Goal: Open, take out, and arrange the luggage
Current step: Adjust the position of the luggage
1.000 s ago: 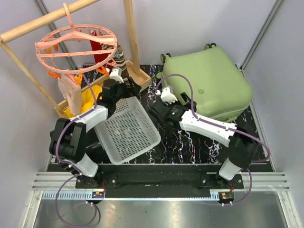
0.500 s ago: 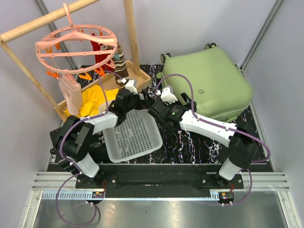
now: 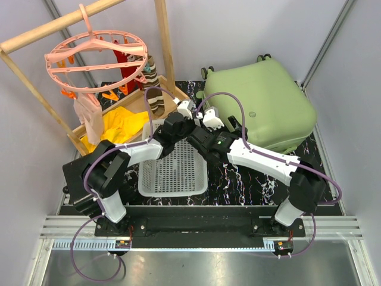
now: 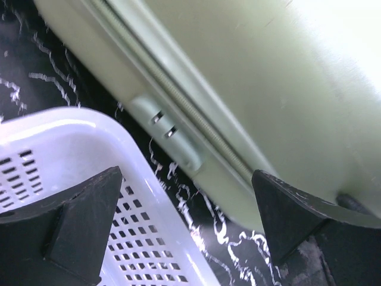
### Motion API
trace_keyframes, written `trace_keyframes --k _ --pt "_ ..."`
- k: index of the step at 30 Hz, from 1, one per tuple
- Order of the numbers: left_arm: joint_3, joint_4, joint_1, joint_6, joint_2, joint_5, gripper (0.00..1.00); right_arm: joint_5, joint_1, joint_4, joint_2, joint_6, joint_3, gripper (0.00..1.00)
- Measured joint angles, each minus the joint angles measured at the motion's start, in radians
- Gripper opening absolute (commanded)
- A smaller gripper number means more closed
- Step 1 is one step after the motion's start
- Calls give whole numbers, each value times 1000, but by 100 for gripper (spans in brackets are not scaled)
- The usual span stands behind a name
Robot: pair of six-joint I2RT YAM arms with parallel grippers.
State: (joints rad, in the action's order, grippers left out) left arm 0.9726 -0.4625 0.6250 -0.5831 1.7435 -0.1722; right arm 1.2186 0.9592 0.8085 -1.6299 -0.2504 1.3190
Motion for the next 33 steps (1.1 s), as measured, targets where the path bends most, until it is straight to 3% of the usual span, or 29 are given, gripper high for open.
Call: trace_keyframes --k 6,20,33 --pt "8 5 21 19 -14 79 95 -5 0 0 24 -3 -6 100" --pt "7 -79 100 -59 0 68 93 4 0 2 90 -8 -45 100" --pt "16 -101 115 -104 47 119 81 55 -37 2 151 11 -50 100"
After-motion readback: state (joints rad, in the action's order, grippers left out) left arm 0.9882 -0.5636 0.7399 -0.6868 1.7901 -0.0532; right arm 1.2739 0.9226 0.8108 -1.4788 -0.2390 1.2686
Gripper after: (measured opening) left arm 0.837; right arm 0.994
